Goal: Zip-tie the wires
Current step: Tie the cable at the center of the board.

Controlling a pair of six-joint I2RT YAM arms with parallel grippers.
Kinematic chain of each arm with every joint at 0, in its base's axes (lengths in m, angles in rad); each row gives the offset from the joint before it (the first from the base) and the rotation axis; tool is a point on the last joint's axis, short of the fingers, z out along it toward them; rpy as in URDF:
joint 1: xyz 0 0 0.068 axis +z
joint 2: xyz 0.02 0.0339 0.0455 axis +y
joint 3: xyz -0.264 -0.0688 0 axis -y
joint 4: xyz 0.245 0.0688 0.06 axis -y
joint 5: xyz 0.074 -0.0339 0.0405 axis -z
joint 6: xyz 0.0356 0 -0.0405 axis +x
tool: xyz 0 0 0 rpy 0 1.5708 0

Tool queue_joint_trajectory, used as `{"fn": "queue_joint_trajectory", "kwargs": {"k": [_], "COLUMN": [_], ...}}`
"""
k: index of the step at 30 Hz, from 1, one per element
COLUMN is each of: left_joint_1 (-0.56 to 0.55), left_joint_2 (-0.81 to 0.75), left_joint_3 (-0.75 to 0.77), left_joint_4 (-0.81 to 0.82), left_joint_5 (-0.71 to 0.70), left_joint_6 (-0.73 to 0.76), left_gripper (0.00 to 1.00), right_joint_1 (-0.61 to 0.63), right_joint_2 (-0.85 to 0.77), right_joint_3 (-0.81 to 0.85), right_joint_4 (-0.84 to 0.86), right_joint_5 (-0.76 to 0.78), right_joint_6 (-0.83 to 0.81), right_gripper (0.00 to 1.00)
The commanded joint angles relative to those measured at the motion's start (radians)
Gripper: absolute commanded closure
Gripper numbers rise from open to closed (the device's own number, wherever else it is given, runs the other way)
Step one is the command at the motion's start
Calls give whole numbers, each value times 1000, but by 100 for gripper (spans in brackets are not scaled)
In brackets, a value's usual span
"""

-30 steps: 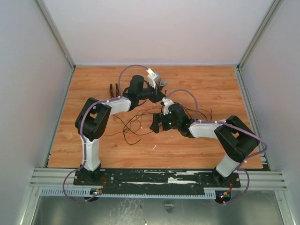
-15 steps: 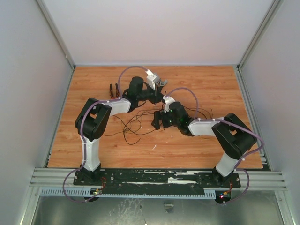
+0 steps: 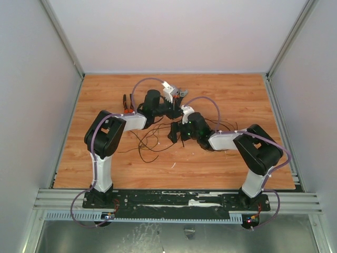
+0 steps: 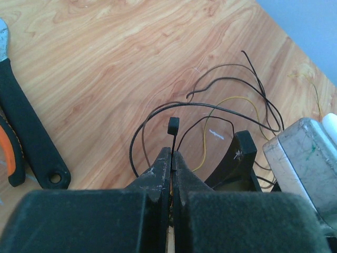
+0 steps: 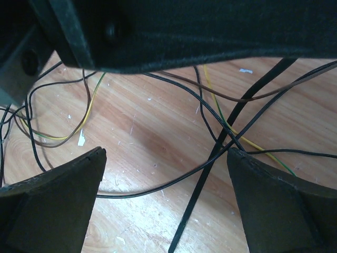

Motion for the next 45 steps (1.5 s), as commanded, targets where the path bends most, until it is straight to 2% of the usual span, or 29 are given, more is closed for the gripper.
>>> {"fn": "queue_joint_trajectory", "kwargs": {"k": [1,13,21,26,37,45], "left_joint_1": [-8,-8,-8,-8,-8,-9], "left_joint_2": [-11,-4,7,14,33,36], "left_joint_3": [-25,-97,-104,-100,-74,-78], "left_joint_4": [56,123,137,133,114,116], "left_joint_5": [-9,-15,-20,-20,-6,-8], "left_joint_6": [-15,-48,-67,-68,-60,-71], "left_gripper": [100,100,100,100,100,100], "right_joint_1": [-11,-29,-27,-28,-28,-22], "right_joint_2": [23,20,2,-57,-246,-291], "right_joint_3": [45,82,44,-4,-82,-93], "right_joint_4": [39,19,-16,-54,-249,-308], "right_joint_5": [-4,-15,-87,-133,-167,-241], "right_joint_6": [12,1,-10,-44,-151,-107], "right_gripper": [1,1,1,1,1,1]}}
